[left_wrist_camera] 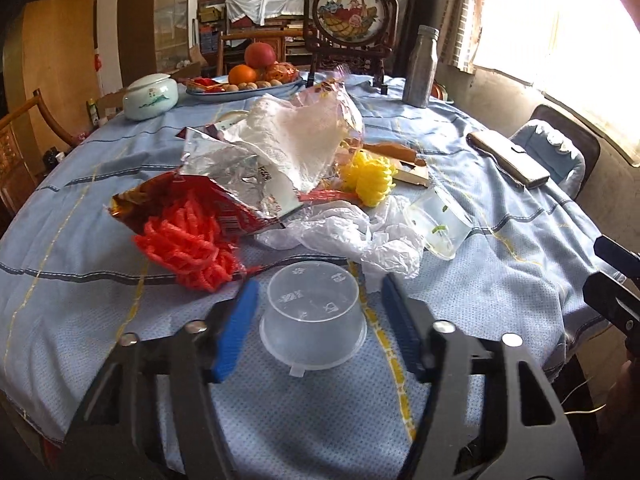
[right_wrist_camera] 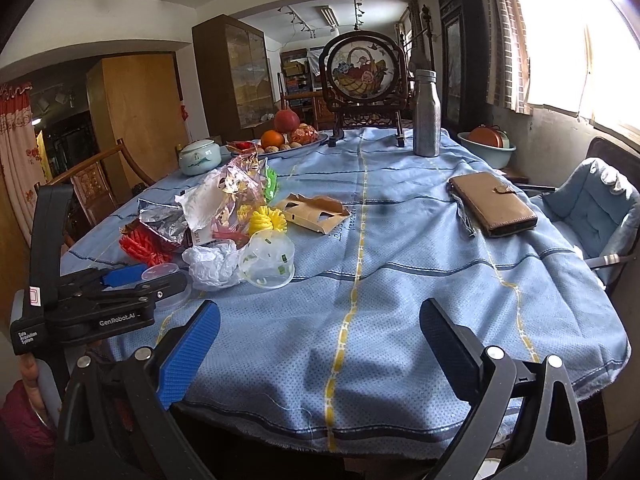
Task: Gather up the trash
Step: 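Reach the left tool to the clear plastic cup and grasp it, then carry the cup with the left tool over the red wastebasket and release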
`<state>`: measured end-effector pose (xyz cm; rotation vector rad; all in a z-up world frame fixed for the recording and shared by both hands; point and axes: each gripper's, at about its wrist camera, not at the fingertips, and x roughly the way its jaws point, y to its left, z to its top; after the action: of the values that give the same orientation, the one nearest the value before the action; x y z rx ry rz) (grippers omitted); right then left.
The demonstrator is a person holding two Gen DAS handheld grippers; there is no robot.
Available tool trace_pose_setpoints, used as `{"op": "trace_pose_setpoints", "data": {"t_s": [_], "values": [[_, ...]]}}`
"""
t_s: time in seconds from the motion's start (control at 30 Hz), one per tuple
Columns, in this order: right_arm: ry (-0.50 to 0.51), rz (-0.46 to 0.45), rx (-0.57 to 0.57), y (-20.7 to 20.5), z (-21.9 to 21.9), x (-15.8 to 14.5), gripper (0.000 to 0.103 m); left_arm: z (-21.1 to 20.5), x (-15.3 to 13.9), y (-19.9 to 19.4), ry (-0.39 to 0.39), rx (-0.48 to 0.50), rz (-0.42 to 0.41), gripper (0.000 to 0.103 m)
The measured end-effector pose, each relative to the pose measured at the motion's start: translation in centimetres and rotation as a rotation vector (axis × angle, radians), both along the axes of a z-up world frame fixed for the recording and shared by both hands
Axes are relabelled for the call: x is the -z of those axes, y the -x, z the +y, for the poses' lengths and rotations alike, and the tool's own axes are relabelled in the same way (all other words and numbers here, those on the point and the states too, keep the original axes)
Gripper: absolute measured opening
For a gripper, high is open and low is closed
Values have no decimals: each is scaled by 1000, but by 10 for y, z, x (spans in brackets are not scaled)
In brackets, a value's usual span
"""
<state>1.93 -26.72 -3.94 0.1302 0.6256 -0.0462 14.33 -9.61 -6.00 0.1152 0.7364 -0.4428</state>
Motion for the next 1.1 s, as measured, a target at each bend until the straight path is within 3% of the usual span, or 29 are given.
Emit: {"op": "trace_pose_setpoints", "data": {"t_s": [0.13, 0.37, 0.47, 0.57, 0.7, 0.77, 0.8, 0.83, 0.93, 1.1], "values": [[-33, 15, -30, -16, 7, 1, 98, 8, -1, 9, 3, -24, -32, 49], [-71, 57, -129, -54, 38, 13, 98, 65, -20, 30, 38, -116, -81, 49], [-59, 82, -88, -72, 42, 18, 97, 91, -22, 28, 49, -171, -74, 49], [-148, 118, -64, -90, 30, 18, 98, 114, -23, 26, 53, -219, -80, 49], [-190, 168, -36, -114, 20, 23, 97, 137, -21, 27, 66, -267, -89, 49], [-225, 217, -45, -126, 17, 31, 88, 149, -20, 27, 75, -294, -85, 49], [-255, 243, -61, -131, 16, 36, 75, 154, -20, 28, 78, -304, -82, 49], [-279, 261, -71, -134, 15, 40, 53, 161, -20, 29, 81, -315, -77, 49], [-311, 223, -52, -128, 12, 37, 53, 178, -21, 35, 80, -352, -74, 49], [-277, 126, -81, -107, 24, 10, 53, 219, -29, 54, 57, -423, -75, 49]]}}
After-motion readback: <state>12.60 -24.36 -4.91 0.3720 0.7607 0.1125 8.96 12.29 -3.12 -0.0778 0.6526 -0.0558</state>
